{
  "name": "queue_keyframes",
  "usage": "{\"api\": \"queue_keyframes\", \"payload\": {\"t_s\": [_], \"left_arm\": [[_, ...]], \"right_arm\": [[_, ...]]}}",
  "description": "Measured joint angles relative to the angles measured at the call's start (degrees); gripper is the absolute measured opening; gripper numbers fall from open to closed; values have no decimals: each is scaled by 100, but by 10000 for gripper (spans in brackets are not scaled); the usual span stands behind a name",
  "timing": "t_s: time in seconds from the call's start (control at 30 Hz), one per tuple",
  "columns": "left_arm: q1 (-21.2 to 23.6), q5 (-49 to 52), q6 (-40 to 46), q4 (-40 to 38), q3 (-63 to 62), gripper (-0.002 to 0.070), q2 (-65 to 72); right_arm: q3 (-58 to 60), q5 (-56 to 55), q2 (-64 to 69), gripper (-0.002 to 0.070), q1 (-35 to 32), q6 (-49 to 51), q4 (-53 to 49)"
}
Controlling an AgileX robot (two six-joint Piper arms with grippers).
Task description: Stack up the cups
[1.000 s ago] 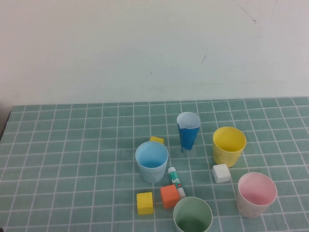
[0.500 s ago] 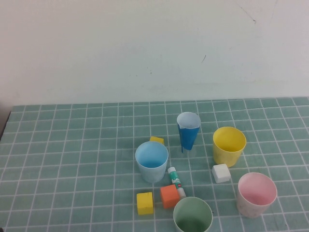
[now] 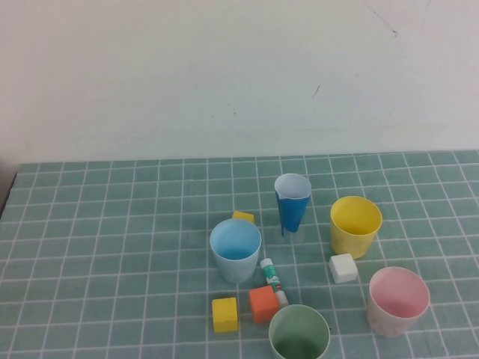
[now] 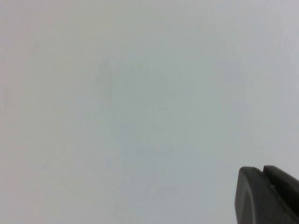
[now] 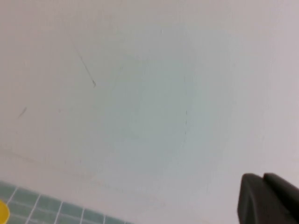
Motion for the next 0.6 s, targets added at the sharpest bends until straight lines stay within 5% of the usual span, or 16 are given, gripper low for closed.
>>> {"api": "queue_keyframes", "payload": {"t_s": [0.23,0.4,0.6], "left_arm": [[0,-1516,-173,231,0,-2,0],[0,-1660,-423,231,0,-2,0],[0,-1181,-642,231,-49,-2,0]], "right_arm": [[0,-490,0,-1,0,225,-81],[0,-1174,0,-1,0,659,-78],[0,-1809,0,-1,0,-49,668]]}}
